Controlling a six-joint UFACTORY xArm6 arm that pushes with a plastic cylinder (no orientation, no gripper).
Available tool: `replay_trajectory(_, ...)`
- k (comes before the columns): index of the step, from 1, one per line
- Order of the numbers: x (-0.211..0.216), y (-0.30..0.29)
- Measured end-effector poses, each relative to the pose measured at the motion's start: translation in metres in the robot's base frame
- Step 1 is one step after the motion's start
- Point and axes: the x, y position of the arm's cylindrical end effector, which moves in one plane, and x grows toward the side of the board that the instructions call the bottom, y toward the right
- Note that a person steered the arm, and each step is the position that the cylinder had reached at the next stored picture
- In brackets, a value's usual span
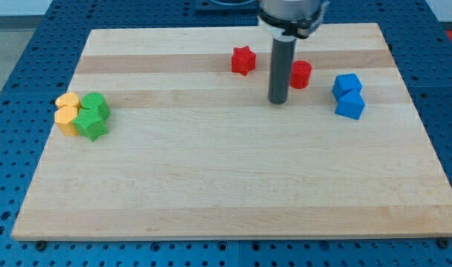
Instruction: Move the red circle to the left bottom of the red star
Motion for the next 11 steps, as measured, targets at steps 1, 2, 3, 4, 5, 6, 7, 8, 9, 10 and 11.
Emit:
replay_trajectory(1, -0.003, 0.022)
replay_trajectory(2, -0.01, 0.043)
replay_trajectory(3, -0.027, 0.048)
replay_trajectory(4, -0.037, 0.048)
replay_trajectory(5, -0.039, 0.063)
replay_trajectory(6, -0.058, 0.073)
replay_trajectory(7, -0.072, 0.054)
replay_trajectory(8, -0.07, 0.007)
replay_trajectory(9, -0.062, -0.038)
replay_trajectory(10, -0.05, -0.057)
replay_trajectory(11, -0.04, -0.025)
